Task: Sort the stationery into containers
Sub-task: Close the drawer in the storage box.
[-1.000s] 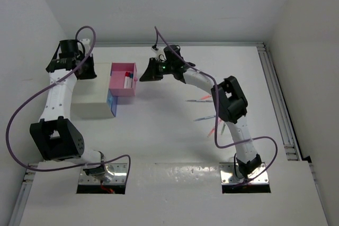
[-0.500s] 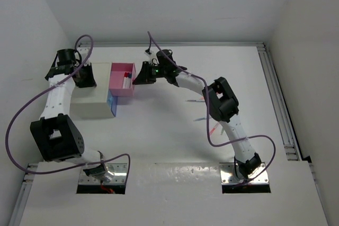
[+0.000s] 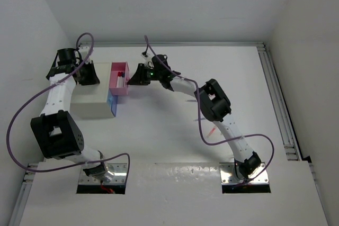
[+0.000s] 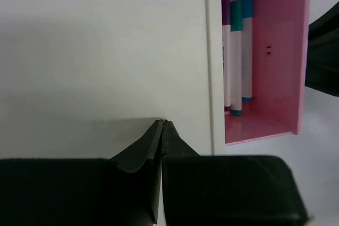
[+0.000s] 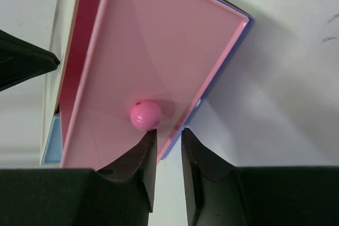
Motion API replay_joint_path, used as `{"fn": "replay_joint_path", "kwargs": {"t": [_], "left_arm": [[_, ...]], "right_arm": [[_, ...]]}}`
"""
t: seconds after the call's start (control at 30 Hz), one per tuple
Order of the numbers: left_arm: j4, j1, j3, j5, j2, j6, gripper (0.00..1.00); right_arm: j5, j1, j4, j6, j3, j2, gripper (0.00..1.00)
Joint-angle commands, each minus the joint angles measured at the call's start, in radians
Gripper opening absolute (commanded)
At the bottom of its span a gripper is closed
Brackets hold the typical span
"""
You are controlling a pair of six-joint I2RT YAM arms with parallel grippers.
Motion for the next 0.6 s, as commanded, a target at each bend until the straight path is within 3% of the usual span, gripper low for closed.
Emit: {"fn": "replay_joint_path", "kwargs": {"t": [0.0,0.57], "left_arm": [[-0.026,0.007,-0.021,0.009,0.035,0.011,0.1],[-0.001,0.006,-0.062,0.02,0.061,0.014,0.09]], "right_arm": [[0.035,0.038,0.147,0.043,0.057,0.016,0.25],[0.188,0.12,0.259,0.106,0.189,0.14,0.29]]}}
